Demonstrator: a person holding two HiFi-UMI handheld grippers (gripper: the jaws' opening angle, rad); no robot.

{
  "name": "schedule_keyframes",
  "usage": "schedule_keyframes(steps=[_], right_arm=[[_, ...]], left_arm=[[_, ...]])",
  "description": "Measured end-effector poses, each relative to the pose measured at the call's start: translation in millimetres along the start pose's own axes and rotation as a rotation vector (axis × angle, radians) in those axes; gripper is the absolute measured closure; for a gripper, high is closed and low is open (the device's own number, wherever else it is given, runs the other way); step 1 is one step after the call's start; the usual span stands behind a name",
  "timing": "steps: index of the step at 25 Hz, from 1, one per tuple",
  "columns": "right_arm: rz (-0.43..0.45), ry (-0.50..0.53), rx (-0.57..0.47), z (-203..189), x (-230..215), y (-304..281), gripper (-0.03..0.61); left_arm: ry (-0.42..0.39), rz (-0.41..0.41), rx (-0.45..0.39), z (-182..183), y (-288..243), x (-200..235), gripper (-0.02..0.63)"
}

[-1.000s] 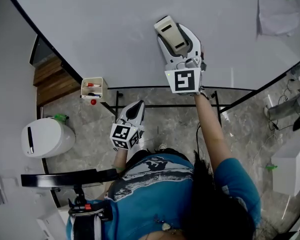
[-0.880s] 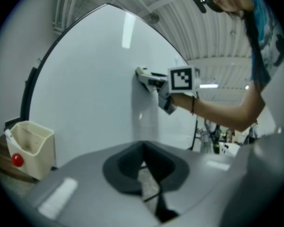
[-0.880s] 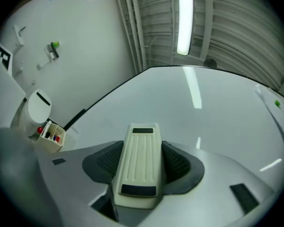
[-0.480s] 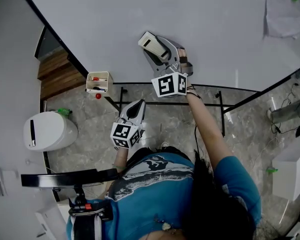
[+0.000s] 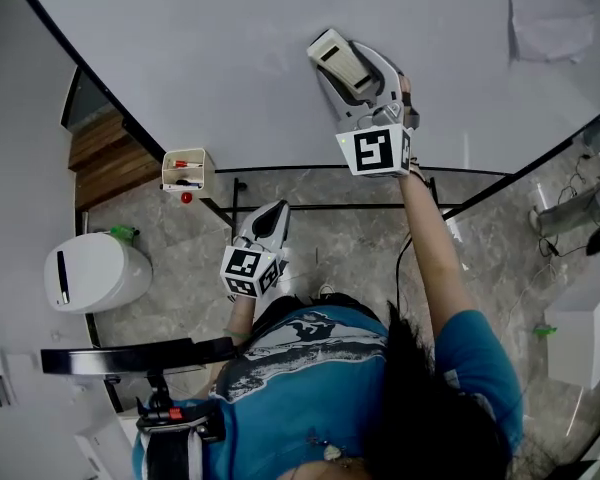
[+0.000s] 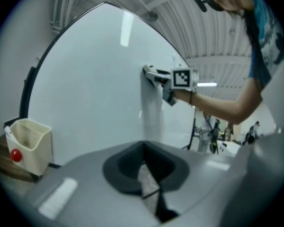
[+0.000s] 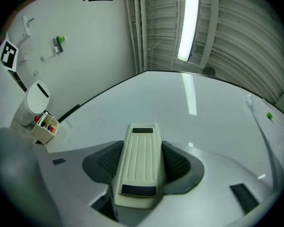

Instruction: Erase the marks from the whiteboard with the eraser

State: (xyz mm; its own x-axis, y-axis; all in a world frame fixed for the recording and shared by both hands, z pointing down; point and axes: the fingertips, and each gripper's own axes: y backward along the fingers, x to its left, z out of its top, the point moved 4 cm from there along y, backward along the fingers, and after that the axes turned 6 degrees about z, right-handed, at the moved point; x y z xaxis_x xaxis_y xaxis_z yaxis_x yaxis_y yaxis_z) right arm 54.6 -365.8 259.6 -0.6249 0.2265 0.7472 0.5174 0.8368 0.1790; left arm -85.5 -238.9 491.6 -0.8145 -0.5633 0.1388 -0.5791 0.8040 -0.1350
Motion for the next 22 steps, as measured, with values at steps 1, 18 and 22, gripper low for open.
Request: schedule_keyframes(steps=[1, 18, 22], right_arm=[[-0.026, 0.000, -0.013, 0, -14, 5, 0.316], [-0.412, -0.268, -0.056, -47, -213, 117, 0.316], [-0.423, -0.293, -0.075, -51, -213, 118, 0.316]], left_arm=[[-0.001, -0.008, 0.001, 0, -1, -3, 0.611], [-0.032, -0.108, 0.031, 1, -25, -41, 0.611], [-0.033, -0.101, 0.036, 0, -26, -42, 0.611]])
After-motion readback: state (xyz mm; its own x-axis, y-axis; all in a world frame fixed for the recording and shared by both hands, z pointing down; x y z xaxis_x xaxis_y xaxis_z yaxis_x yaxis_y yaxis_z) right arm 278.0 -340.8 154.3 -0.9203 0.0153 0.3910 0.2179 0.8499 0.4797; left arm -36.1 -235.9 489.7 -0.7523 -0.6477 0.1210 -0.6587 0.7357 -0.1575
